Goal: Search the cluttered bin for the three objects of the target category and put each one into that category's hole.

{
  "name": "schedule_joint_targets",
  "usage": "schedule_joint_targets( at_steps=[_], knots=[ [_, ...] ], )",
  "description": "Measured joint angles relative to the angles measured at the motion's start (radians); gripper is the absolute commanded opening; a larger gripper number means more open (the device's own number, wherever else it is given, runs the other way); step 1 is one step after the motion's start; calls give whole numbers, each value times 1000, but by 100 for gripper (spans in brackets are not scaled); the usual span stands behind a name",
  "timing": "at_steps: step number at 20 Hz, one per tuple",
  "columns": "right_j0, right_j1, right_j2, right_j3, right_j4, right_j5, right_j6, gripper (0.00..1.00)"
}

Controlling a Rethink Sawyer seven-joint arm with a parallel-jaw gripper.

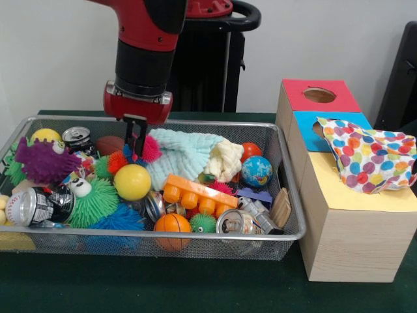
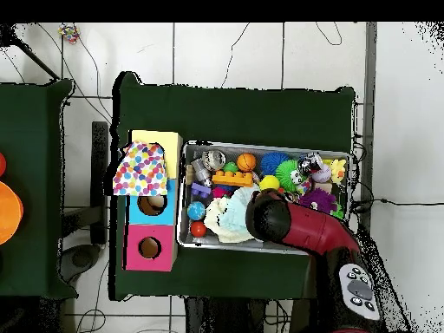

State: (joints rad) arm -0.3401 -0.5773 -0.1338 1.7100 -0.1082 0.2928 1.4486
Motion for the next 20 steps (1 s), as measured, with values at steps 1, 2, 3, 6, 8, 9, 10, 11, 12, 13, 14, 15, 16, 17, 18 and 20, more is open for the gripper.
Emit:
schedule_joint_targets(
  at_steps=[1, 2, 3, 6, 8, 9, 10, 11, 12, 13, 14, 15, 16, 17, 18, 20],
  knots=[
    [-7, 7, 3, -2, 0, 0, 0, 0],
    [-14, 12, 6, -3, 0, 0, 0, 0],
    [-24, 18, 11, -4, 0, 0, 0, 0],
    [-64, 37, 25, -9, 0, 0, 0, 0],
    [-84, 48, 28, -12, 0, 0, 0, 0],
    [-91, 53, 28, -13, 0, 0, 0, 0],
    [-99, 57, 28, -14, 0, 0, 0, 0],
    [-102, 60, 28, -15, 0, 0, 0, 0],
    [-106, 63, 28, -15, 0, 0, 0, 0],
    [-108, 65, 28, -15, 0, 0, 0, 0],
    [-110, 71, 28, -15, 0, 0, 0, 0],
    [-110, 73, 28, -15, 0, 0, 0, 0],
    [-109, 76, 28, -15, 0, 0, 0, 0],
    [-109, 77, 28, -15, 0, 0, 0, 0],
    [-109, 77, 28, -15, 0, 0, 0, 0],
    [-109, 77, 28, -17, 0, 0, 0, 0]
  ],
)
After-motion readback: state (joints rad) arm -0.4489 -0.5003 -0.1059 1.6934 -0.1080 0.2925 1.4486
